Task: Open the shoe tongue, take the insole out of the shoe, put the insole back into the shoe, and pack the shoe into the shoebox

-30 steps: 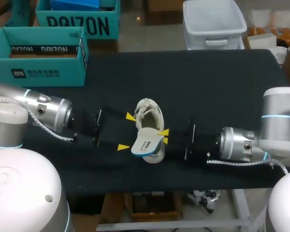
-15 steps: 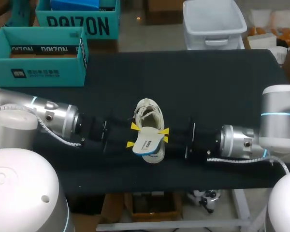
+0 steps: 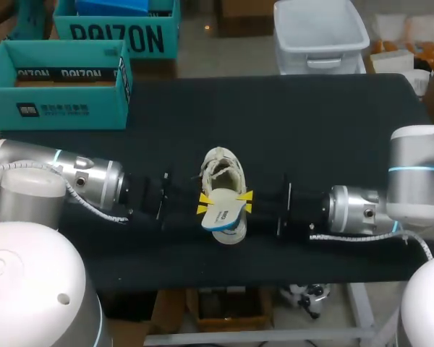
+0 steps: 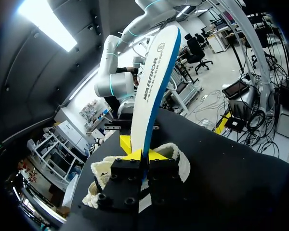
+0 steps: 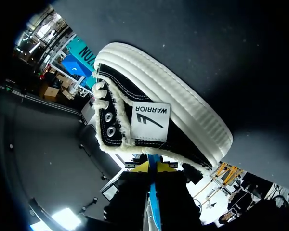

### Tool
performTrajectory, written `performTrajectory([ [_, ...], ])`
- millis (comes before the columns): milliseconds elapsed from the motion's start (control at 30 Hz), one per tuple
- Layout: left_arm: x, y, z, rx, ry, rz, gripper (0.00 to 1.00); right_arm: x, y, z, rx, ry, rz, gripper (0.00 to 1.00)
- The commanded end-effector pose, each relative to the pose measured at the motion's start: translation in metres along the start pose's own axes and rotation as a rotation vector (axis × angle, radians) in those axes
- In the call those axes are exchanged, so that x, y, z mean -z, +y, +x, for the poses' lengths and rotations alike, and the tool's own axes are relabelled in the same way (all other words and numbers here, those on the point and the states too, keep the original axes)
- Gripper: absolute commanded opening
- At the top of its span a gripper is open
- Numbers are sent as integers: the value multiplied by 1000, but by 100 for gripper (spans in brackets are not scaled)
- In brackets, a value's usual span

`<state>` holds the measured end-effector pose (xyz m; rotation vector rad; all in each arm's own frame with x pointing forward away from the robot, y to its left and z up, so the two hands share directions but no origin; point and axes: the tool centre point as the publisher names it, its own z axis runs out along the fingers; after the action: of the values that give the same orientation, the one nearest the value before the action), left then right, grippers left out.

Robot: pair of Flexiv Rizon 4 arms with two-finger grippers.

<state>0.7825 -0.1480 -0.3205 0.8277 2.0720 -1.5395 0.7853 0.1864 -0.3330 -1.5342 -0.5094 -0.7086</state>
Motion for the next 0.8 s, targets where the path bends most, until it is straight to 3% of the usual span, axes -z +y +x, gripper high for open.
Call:
performTrajectory([
  [33,-5,3,-1,0,-6,-3,0,-3,4,-2,-5,1,10,0],
  [467,-10,18,-1,13,-5,-45,0,-3,13,-4,-23,-20,-6,0],
  [500,-9,18,-1,15,-6,-44,0,-3,11,-3,-20,-24,-9,6],
  [567,-8,18,-1,18,-8,-40,0,-3,4,-1,-11,-31,-19,40],
  [633,-7,18,-1,19,-9,-39,0,-2,0,0,-4,-36,-27,50],
  [667,-6,17,-1,18,-10,-39,0,-1,-4,1,0,-42,-35,72],
  [700,-6,17,-1,18,-11,-38,0,1,-10,1,7,-48,-49,82],
  [800,-5,17,-1,19,-15,-38,0,2,-17,1,14,-58,-66,84],
])
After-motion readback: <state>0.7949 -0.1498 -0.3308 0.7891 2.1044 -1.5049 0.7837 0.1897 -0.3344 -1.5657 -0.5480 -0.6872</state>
